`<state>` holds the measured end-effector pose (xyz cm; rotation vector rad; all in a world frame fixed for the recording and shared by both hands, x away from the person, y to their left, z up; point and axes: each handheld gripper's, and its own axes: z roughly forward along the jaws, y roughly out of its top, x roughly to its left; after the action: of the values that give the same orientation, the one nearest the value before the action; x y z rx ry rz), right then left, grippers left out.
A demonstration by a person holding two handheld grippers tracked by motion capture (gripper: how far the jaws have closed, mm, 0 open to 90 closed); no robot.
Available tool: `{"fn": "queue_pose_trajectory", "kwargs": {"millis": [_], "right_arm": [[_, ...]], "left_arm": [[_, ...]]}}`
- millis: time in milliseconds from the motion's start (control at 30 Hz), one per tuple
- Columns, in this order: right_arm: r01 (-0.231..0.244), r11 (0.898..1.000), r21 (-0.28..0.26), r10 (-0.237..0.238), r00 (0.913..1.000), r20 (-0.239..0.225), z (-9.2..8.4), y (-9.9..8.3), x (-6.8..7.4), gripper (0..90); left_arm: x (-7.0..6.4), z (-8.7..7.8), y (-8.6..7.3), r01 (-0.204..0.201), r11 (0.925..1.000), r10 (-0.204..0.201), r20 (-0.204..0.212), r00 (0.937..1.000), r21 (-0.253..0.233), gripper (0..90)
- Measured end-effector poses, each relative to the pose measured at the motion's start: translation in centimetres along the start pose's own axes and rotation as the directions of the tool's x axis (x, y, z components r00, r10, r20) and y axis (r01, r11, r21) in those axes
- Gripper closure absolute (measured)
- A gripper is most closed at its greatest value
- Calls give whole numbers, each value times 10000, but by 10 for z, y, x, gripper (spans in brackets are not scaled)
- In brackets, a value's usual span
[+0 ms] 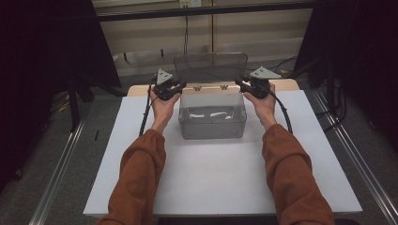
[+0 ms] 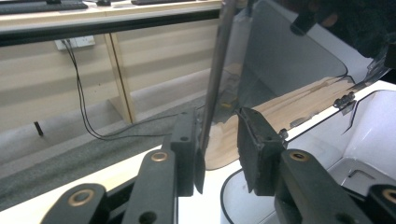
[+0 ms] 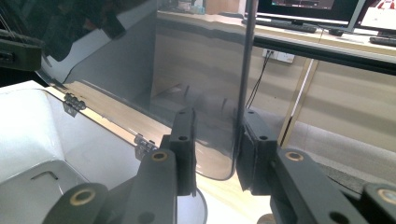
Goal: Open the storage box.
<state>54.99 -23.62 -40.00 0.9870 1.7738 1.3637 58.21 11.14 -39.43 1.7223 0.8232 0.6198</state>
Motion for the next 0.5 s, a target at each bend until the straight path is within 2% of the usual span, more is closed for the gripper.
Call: {"fn": "queue_pose_trajectory", "kwargs": {"millis": [267, 400, 500], "right_arm": [[-255, 9994, 213, 256, 9997, -54, 2, 4, -3, 706], [-803, 9964, 254, 803, 9968, 16, 5, 6, -3, 703], [-1127, 9933, 247, 1128, 9936, -28, 6, 6, -5, 699]], "left_arm": [[5, 4, 3, 220, 9994, -223, 137, 9997, 271, 701], [6, 6, 6, 368, 9980, -374, 98, 9993, 504, 724], [8, 6, 9, 174, 9968, -188, 180, 9997, 785, 731]]}}
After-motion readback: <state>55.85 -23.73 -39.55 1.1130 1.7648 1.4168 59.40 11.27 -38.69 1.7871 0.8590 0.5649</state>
